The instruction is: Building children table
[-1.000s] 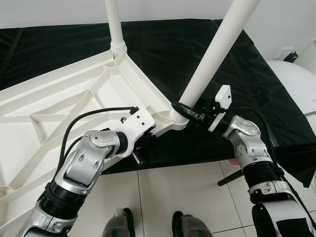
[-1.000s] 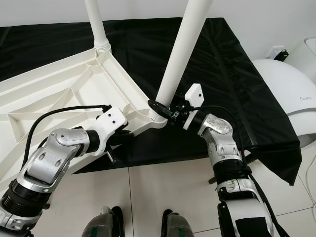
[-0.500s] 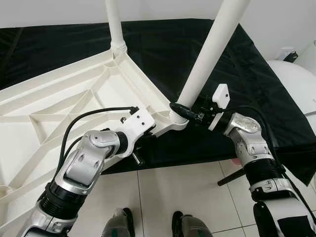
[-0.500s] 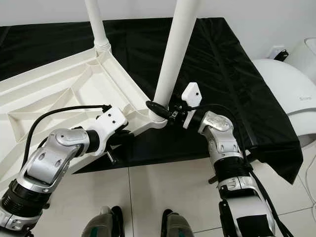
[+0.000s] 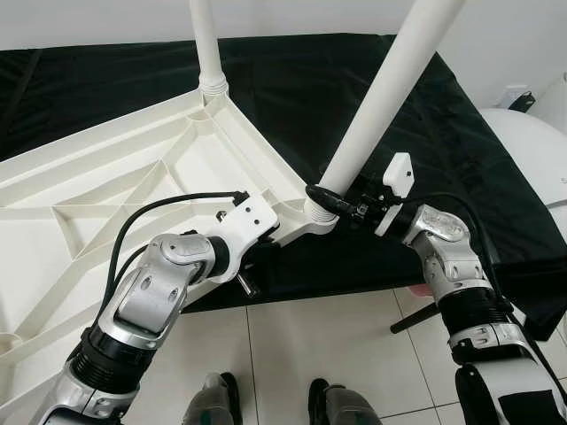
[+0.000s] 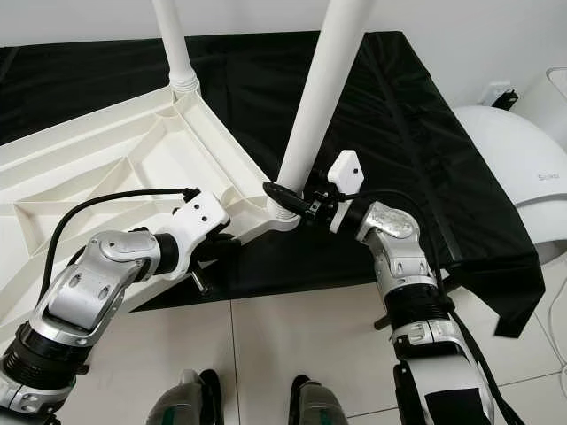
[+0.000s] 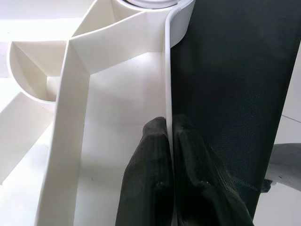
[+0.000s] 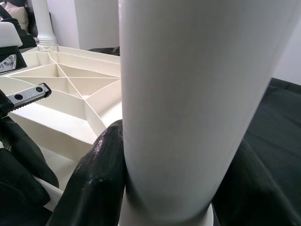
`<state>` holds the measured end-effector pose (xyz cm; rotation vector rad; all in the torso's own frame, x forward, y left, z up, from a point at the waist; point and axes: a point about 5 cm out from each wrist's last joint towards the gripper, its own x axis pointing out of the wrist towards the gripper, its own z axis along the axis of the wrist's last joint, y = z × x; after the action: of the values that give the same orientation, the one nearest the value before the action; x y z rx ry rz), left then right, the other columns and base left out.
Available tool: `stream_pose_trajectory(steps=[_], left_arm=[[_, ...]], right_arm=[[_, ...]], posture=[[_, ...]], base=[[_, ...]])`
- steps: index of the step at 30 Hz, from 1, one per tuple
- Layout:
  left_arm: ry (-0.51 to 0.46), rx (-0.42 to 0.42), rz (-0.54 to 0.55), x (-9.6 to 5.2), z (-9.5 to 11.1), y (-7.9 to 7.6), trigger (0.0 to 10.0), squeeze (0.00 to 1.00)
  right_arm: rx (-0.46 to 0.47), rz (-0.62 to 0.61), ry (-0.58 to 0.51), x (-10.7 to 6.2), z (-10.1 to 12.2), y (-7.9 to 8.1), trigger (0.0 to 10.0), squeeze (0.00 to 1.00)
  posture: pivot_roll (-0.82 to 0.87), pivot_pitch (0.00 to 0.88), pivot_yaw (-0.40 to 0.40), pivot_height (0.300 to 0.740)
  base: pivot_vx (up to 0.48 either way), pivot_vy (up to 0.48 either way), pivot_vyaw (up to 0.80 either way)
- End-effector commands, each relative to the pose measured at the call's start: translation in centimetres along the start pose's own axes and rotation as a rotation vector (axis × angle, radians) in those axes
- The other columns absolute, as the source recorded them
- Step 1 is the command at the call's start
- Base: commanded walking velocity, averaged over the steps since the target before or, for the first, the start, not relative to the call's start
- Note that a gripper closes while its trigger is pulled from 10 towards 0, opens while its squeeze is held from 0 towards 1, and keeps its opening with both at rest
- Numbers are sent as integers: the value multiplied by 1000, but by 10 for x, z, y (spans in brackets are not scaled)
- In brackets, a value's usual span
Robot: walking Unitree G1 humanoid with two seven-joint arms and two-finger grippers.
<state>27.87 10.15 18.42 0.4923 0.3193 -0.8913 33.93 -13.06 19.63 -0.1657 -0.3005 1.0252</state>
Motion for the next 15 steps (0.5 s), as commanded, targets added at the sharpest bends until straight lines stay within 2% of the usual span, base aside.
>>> stream_pose_trajectory(steps=[1, 15], left_arm=[[-23, 17, 72, -5, 7, 5, 10000, 0], [-25, 16, 73, -5, 7, 4, 10000, 0]], right_arm=[[39, 27, 66, -5, -16, 8, 10000, 0], [35, 13, 100, -4, -17, 0, 10000, 0]], posture=[[-55, 215, -15, 740], [-50, 210, -21, 740]], base=[[0, 0, 0], [0, 0, 0]])
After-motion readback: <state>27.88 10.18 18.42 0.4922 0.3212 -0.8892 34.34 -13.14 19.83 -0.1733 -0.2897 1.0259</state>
